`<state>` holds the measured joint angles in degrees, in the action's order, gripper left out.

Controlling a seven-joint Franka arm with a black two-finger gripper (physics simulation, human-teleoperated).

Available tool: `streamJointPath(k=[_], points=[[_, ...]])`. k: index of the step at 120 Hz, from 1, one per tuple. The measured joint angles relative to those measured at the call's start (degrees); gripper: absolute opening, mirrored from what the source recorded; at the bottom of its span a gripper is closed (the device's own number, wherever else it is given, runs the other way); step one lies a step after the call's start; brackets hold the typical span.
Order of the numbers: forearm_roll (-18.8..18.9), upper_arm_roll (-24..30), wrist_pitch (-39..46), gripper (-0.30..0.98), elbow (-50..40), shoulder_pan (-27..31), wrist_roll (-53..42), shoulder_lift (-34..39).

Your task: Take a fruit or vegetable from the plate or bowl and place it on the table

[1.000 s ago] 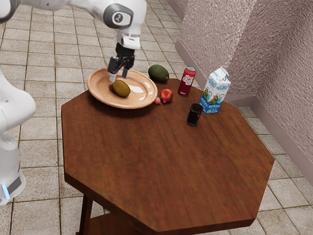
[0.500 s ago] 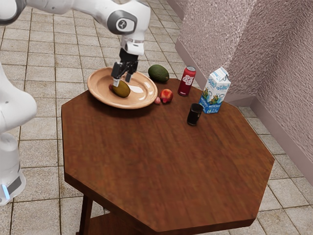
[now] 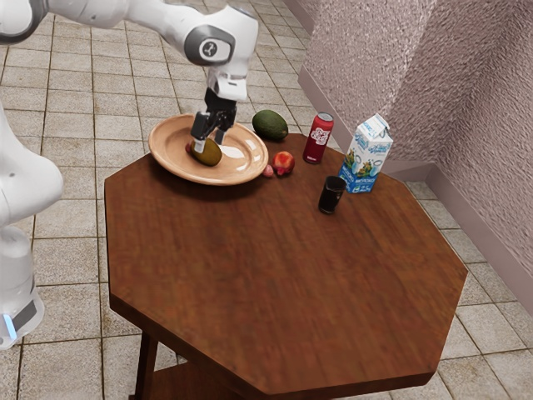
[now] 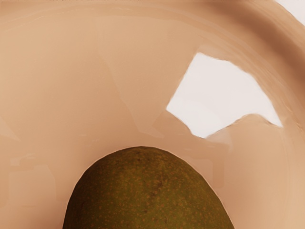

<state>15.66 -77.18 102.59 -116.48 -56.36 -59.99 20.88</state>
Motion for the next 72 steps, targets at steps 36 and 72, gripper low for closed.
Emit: streamJointPath(k=[36, 72], points=[[0.0, -0.1, 0.6, 0.67, -0.6, -0.1, 0.5, -0.3], [0.0, -1.1, 0.8, 0.65, -1.0, -0.8, 0.9, -0.6]])
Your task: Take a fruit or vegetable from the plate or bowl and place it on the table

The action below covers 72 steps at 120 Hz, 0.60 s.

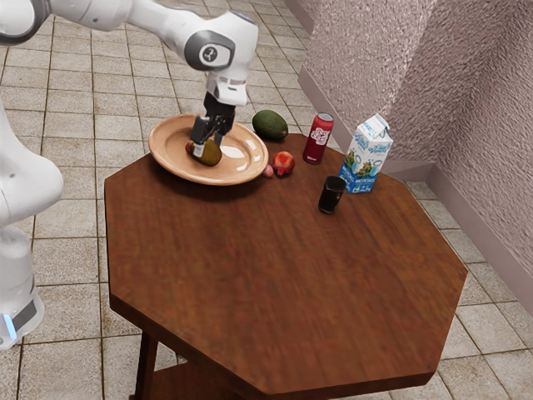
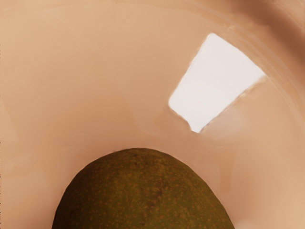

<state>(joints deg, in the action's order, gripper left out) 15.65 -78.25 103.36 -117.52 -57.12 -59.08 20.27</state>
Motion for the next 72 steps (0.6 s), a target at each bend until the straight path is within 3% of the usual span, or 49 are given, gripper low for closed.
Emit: streamJointPath(k=[49, 72], points=[[0.2, -0.5, 2.3, 0.33, -0.2, -0.5, 0.6, -0.4], [0.4, -0.4, 2.2, 0.26, 0.6, -0.8, 1.5, -0.5]])
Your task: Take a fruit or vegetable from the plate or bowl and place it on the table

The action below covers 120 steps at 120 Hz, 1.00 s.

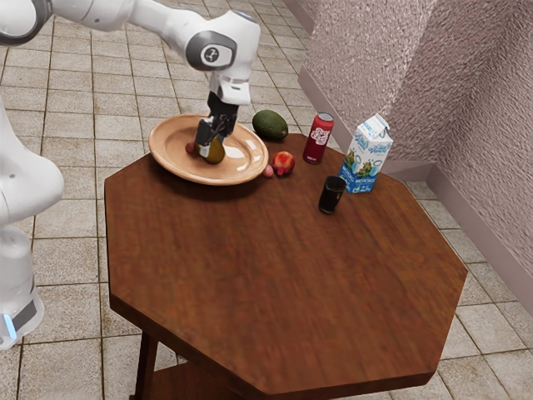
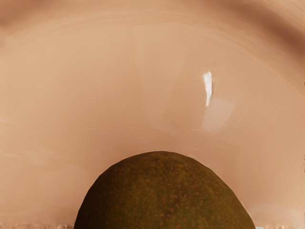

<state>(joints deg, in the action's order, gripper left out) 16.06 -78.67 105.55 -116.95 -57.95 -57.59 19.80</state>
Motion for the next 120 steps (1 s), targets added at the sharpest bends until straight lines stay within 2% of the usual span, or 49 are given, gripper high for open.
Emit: streamJointPath(k=[20, 30, 50, 68, 110, 120], points=[[-0.5, 0.5, -2.1, 0.24, 2.6, -0.2, 0.6, -1.3], [-1.1, 1.1, -3.5, 0.33, 4.1, -0.1, 0.8, -2.3], [-2.9, 4.5, -6.6, 0.33, 7.6, 0.3, 1.2, -4.2], [-3.9, 9.6, -8.6, 0.33, 9.3, 0.2, 1.9, -4.2], [-5.0, 25.3, -13.5, 0.34, 8.7, -0.1, 7.3, -3.8], [-5.5, 27.2, -13.7, 0.34, 8.3, -0.8, 9.1, -4.1]])
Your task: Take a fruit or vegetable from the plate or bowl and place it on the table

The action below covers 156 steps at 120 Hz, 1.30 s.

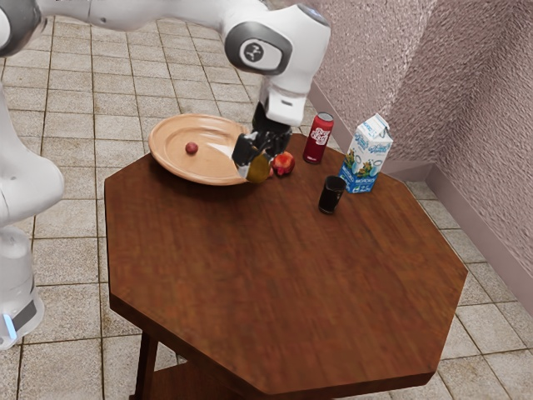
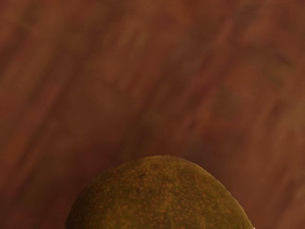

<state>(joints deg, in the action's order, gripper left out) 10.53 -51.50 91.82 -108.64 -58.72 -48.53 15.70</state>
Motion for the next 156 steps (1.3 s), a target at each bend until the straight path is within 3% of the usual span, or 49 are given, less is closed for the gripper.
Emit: streamJointPath(k=[40, 85, 120, 136, 156], points=[[-3.1, 0.5, 6.7, 0.34, -1.3, -8.7, 6.1, -2.8], [-4.9, 0.5, 24.6, 0.34, -8.6, -9.7, 11.0, -4.7], [-5.4, 0.6, 30.7, 0.35, -10.7, -10.8, 14.9, -7.2], [-6.0, 0.5, 31.1, 0.54, -10.7, -11.9, 15.9, -7.5], [-6.3, 0.5, 31.2, 0.62, -10.6, -12.1, 16.8, -7.6]])
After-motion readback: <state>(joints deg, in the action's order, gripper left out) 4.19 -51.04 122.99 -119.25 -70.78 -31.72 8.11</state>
